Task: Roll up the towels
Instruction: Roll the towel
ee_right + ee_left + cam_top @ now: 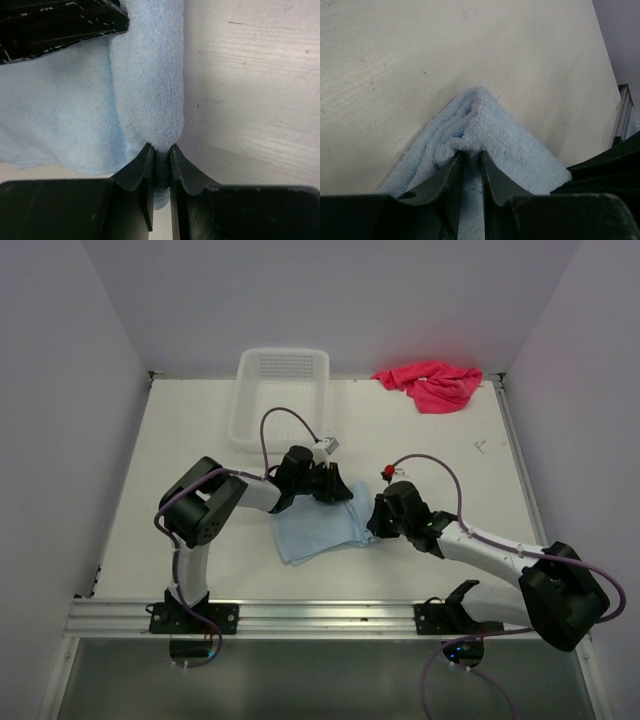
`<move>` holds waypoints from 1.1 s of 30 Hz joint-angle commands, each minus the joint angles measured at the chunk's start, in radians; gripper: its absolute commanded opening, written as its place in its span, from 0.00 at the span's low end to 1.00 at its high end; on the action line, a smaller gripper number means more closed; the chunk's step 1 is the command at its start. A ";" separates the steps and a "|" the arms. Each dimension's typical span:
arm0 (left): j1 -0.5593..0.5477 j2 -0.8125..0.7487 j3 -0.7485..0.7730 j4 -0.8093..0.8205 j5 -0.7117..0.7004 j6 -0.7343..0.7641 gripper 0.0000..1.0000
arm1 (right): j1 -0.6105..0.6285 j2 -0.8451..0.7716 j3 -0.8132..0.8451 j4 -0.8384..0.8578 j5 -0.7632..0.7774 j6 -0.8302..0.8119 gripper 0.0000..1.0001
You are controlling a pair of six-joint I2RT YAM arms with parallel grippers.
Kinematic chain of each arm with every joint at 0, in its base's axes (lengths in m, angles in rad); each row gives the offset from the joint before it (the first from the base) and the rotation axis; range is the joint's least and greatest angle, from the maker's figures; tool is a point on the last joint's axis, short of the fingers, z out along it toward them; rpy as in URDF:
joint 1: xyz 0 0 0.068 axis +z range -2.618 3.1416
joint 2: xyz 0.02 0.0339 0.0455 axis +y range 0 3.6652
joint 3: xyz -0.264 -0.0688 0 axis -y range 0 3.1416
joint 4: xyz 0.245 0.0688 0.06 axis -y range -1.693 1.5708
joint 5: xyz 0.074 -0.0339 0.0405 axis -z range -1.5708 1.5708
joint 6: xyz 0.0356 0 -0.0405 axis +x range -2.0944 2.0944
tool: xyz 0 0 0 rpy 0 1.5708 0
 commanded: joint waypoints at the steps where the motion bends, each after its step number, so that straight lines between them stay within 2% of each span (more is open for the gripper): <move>1: 0.048 -0.042 0.014 -0.096 0.050 -0.042 0.28 | 0.081 -0.002 0.071 -0.134 0.211 -0.094 0.00; 11: 0.057 -0.116 0.051 -0.143 0.066 -0.042 0.32 | 0.214 0.088 0.163 -0.223 0.441 -0.111 0.00; 14: 0.057 -0.138 0.037 -0.140 0.072 -0.040 0.27 | 0.268 0.128 0.197 -0.251 0.533 -0.114 0.00; 22: 0.059 -0.173 0.008 -0.108 0.095 -0.066 0.27 | 0.400 0.264 0.285 -0.311 0.702 -0.079 0.00; 33: 0.059 -0.190 -0.010 -0.028 0.133 -0.144 0.23 | 0.495 0.412 0.406 -0.398 0.794 -0.001 0.00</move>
